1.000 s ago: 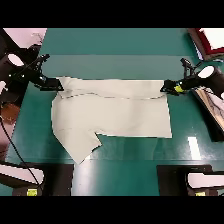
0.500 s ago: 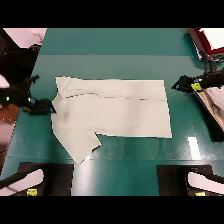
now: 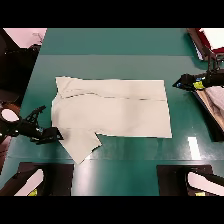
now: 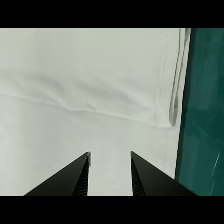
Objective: Fold the shirts.
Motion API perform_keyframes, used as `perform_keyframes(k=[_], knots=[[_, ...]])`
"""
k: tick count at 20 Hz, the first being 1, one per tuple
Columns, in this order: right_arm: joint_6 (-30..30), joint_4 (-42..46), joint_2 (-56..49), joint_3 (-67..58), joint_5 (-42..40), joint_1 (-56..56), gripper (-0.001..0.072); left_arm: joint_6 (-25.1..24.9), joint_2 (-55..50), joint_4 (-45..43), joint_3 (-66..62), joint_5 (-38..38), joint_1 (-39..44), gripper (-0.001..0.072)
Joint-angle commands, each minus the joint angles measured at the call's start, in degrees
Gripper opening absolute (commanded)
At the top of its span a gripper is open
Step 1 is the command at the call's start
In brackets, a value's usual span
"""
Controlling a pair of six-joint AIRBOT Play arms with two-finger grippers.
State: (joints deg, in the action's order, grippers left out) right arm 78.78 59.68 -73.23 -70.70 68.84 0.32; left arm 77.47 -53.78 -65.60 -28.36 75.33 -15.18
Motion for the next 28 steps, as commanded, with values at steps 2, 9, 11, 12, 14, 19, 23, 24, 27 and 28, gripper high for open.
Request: perform_keyframes(k=[2, 9, 11, 12, 14, 19, 23, 24, 27, 28], knots=[[-0.02, -0.09, 0.09, 0.02, 0.37, 0.04, 0.0294, -1.53, 0.61, 7.32, 5.18, -7.52, -0.02, 0.0604], [-1.33, 1.88, 0.11, 0.39, 9.75, -1.22, 0.0294, -1.99, 0.63, 10.38, 4.07, -8.98, -0.02, 0.0031], [-1.31, 6.73, 1.86, 5.25, 12.22, -3.21, 0.0294, -3.52, 0.63, 10.4, 1.7, -5.9, -0.02, 0.0031], [-1.29, 8.41, 3.28, 9.57, 12.37, -5.03, 0.0294, -4.57, 0.63, 10.8, 0.5, -4.28, -0.02, 0.0031], [-1.31, 8.2, 6.03, 19.19, 12.13, -9.55, 0.034, -6.03, 0.63, 12.52, -1.7, -2.84, -0.02, 0.003], [-5.51, 2.25, 7.37, 35.65, 9.07, -16.63, 0.0375, -8.09, 0.63, 17.73, -2.99, -4.42, -0.02, 0.0031], [-5.99, -0.07, 7.37, 39.06, 5.33, -14.51, 0.0366, -8.11, 0.63, 17.7, -2.97, -4.17, -0.02, 0.0031], [-5.97, -0.02, 7.37, 39.04, 5.51, -13.31, 0.0366, -8.28, 0.63, 17.7, -2.95, -4.2, -0.02, 0.0031], [-5.92, 0.04, 7.37, 39.04, 5.05, -9.79, 0.0357, -8.94, 0.63, 17.66, -2.95, -4.13, -0.02, 0.0031], [-5.92, 0.22, 7.37, 39.01, 5.01, -9.05, 0.022, -8.92, 0.63, 17.64, -2.95, -3.74, -0.02, 0.0031]])
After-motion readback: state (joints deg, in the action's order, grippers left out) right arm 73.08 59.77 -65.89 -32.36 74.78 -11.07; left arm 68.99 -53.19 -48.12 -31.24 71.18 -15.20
